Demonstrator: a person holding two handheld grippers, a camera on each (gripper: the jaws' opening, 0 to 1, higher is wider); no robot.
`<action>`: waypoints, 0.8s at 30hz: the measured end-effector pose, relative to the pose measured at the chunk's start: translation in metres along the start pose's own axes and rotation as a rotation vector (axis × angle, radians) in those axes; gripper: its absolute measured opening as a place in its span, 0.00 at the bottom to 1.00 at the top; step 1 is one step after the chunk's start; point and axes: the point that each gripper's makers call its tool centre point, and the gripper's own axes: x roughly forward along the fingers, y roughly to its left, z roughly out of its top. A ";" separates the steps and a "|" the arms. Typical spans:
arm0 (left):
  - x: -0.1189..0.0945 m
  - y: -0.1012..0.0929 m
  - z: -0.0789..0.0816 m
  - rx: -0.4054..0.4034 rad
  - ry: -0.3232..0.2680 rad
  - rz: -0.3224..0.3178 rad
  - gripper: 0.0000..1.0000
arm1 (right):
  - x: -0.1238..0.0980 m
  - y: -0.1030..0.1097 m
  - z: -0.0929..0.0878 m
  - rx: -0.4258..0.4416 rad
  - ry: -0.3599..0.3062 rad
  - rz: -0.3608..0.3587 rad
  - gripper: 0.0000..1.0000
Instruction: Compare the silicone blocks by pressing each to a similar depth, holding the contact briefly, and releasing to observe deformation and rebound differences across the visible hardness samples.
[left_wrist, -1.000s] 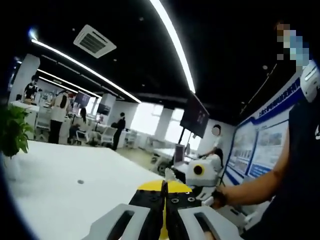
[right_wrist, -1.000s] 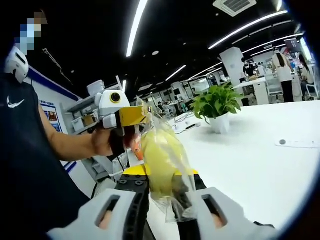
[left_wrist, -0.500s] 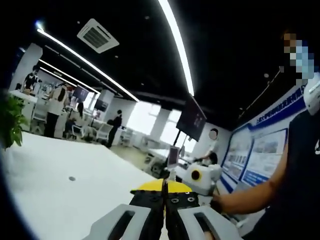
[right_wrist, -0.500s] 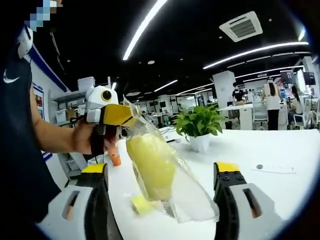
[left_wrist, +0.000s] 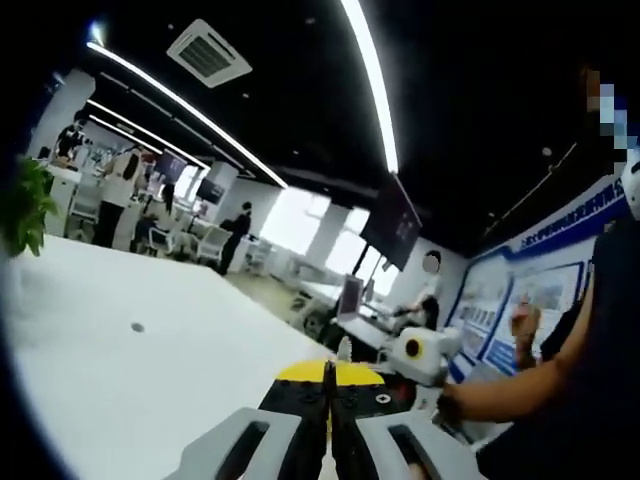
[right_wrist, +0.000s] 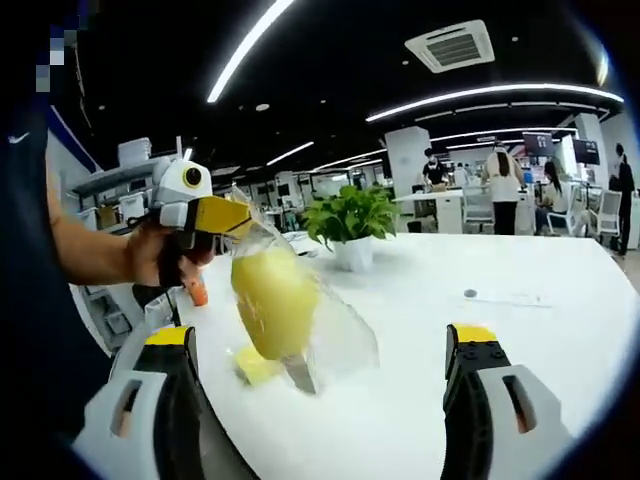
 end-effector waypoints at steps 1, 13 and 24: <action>0.001 0.002 -0.005 -0.005 0.005 0.011 0.00 | -0.003 -0.002 -0.005 0.015 0.006 -0.008 0.96; 0.016 0.012 -0.061 -0.070 0.072 0.038 0.00 | -0.030 -0.012 -0.042 0.125 0.050 -0.094 0.97; 0.016 0.032 -0.101 -0.143 0.105 0.098 0.00 | -0.040 -0.011 -0.072 0.131 0.132 -0.149 0.97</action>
